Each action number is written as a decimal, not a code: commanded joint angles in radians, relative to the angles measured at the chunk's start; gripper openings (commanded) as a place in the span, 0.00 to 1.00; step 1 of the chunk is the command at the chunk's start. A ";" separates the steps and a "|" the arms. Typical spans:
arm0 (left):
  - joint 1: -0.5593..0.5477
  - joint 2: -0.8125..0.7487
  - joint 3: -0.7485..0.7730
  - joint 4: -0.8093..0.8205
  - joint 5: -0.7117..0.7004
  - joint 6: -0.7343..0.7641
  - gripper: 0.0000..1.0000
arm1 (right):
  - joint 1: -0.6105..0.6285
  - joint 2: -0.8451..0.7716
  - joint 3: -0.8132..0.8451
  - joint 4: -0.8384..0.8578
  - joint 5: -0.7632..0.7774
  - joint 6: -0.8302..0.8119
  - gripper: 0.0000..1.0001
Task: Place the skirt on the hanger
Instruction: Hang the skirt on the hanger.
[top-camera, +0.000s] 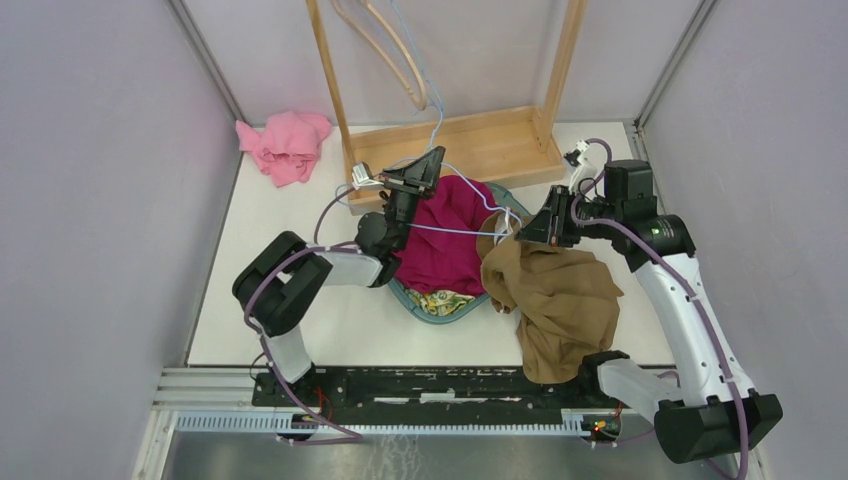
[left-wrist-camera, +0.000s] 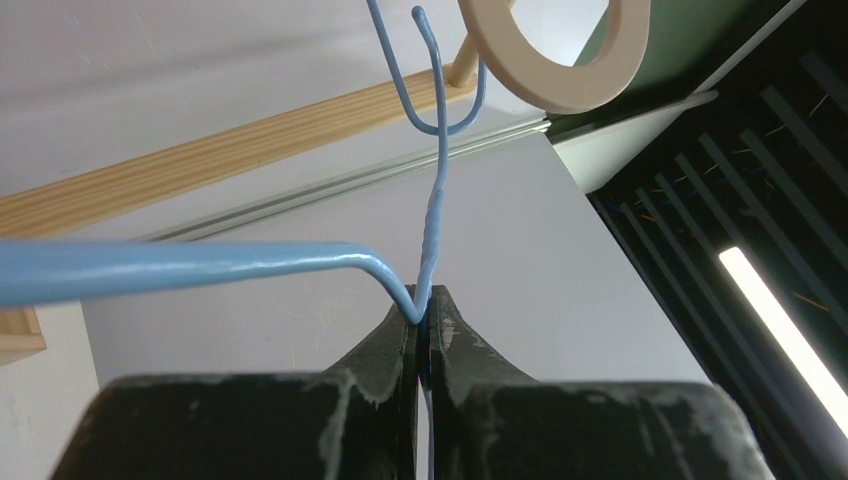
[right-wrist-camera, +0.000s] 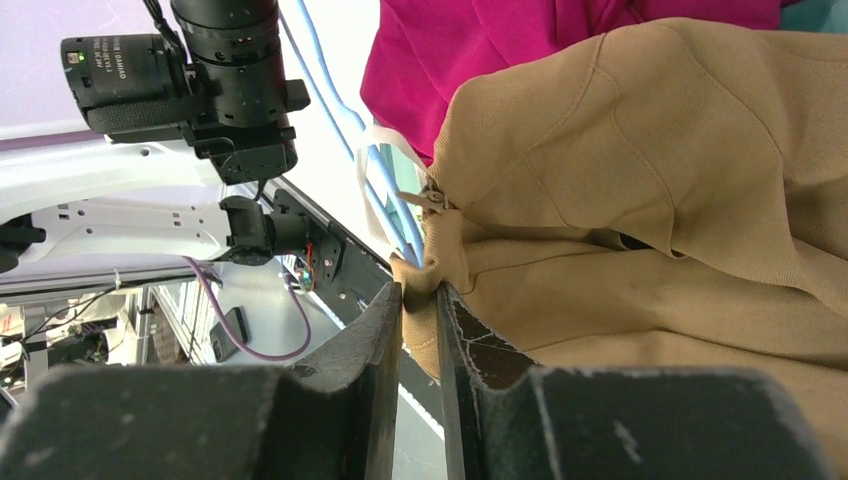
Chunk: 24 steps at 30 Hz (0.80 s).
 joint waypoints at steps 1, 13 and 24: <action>-0.024 0.022 0.054 0.204 -0.031 -0.045 0.08 | -0.006 -0.020 -0.023 0.046 -0.006 0.000 0.24; -0.041 0.039 0.085 0.203 -0.034 -0.040 0.08 | -0.016 -0.048 -0.088 0.081 -0.022 0.023 0.22; -0.076 0.084 0.128 0.201 -0.028 -0.017 0.08 | -0.017 -0.062 -0.079 0.116 -0.039 0.042 0.24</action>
